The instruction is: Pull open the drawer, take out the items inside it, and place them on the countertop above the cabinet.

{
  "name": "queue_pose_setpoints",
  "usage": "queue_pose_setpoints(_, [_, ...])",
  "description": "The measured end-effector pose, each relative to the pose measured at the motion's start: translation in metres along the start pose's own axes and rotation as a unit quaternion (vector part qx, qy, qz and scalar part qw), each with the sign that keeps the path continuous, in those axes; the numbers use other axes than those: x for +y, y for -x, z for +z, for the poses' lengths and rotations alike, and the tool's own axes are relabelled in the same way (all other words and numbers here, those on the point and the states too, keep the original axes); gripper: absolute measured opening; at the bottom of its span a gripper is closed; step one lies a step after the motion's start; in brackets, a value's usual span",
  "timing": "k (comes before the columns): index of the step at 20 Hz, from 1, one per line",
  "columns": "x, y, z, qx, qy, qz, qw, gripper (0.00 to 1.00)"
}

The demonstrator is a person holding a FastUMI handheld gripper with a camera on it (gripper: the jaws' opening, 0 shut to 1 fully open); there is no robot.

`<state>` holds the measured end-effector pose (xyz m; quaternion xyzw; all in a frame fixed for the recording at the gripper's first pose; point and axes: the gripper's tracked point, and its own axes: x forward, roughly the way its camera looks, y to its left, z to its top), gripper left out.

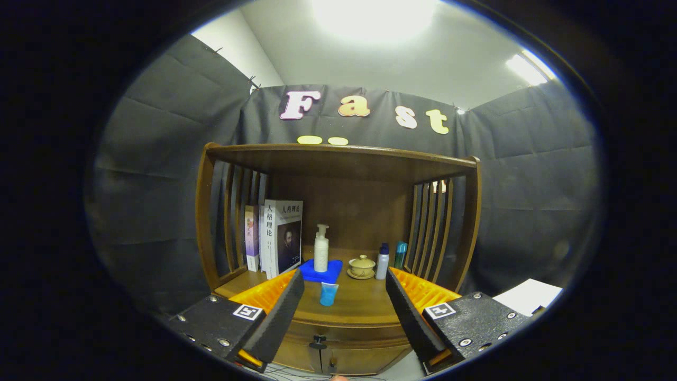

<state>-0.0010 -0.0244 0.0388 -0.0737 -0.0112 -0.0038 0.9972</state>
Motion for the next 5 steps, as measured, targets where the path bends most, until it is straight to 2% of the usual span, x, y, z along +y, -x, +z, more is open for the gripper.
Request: queue_pose_setpoints(5, [0.0034,-0.0066,-0.0127,0.012,-0.003,0.003,1.0,0.96])
